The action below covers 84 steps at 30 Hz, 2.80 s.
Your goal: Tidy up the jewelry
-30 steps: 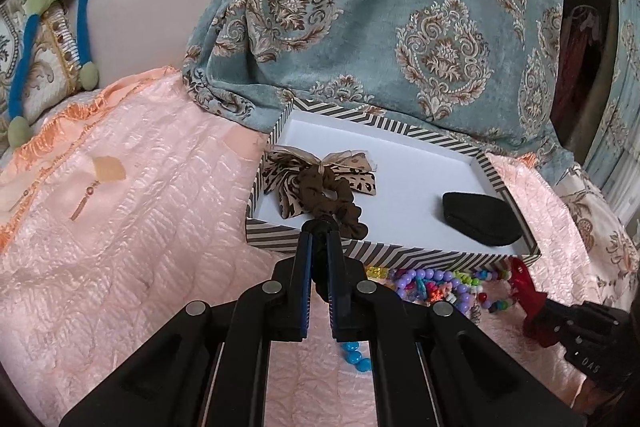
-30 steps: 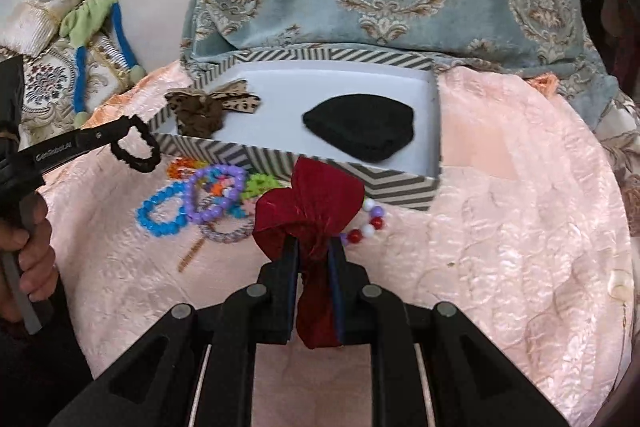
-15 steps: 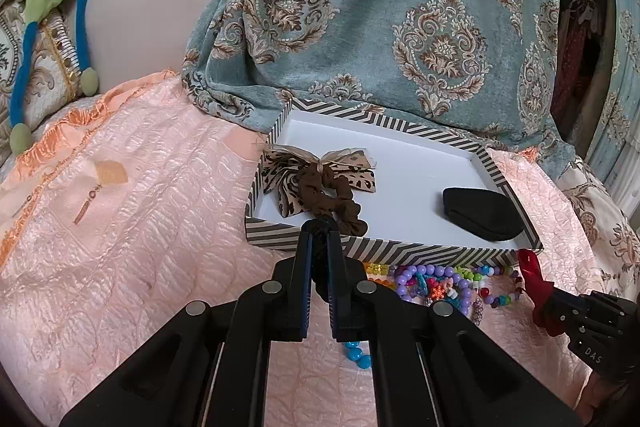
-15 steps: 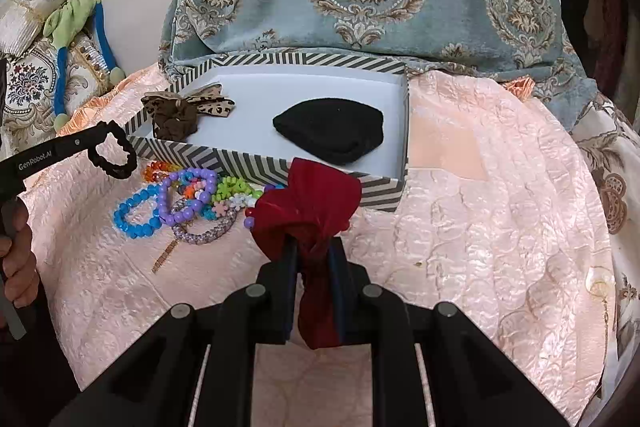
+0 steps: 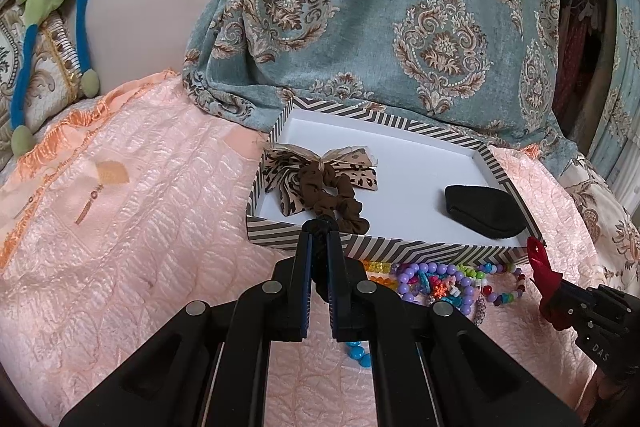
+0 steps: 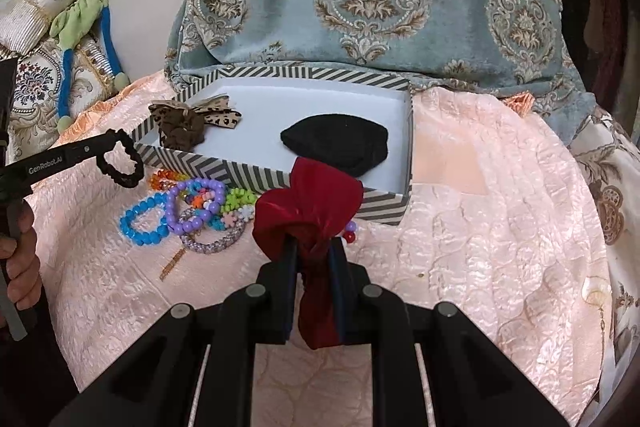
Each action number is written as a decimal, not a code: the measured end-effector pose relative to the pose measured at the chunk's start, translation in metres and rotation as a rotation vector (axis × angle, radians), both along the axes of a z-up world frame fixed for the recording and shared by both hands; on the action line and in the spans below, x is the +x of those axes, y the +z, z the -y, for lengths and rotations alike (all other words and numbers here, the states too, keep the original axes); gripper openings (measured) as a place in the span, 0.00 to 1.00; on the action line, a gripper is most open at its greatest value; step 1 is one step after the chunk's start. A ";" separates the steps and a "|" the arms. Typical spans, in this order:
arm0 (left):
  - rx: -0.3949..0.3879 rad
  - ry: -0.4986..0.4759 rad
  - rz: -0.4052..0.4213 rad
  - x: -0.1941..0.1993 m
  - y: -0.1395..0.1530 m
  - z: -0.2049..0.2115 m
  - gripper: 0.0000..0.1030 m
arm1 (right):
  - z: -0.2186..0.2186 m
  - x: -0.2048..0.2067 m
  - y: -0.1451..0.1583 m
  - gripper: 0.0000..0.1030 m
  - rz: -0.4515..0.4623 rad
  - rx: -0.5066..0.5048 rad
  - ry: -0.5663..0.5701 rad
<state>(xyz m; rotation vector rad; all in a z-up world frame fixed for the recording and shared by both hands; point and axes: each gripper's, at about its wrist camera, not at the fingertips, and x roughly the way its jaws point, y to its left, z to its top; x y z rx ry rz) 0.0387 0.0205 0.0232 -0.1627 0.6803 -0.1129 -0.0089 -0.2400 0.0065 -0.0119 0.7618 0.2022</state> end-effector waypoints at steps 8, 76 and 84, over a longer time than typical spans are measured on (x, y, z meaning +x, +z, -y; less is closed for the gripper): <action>0.000 0.001 0.004 -0.001 0.001 0.000 0.00 | -0.002 0.003 -0.004 0.15 -0.003 -0.015 -0.011; 0.037 -0.124 -0.209 0.130 -0.030 0.088 0.11 | -0.010 0.222 -0.007 0.61 -0.095 -0.105 -0.084; -0.004 -0.075 -0.148 0.121 -0.008 0.060 0.13 | 0.010 0.186 0.023 0.61 0.062 -0.043 -0.115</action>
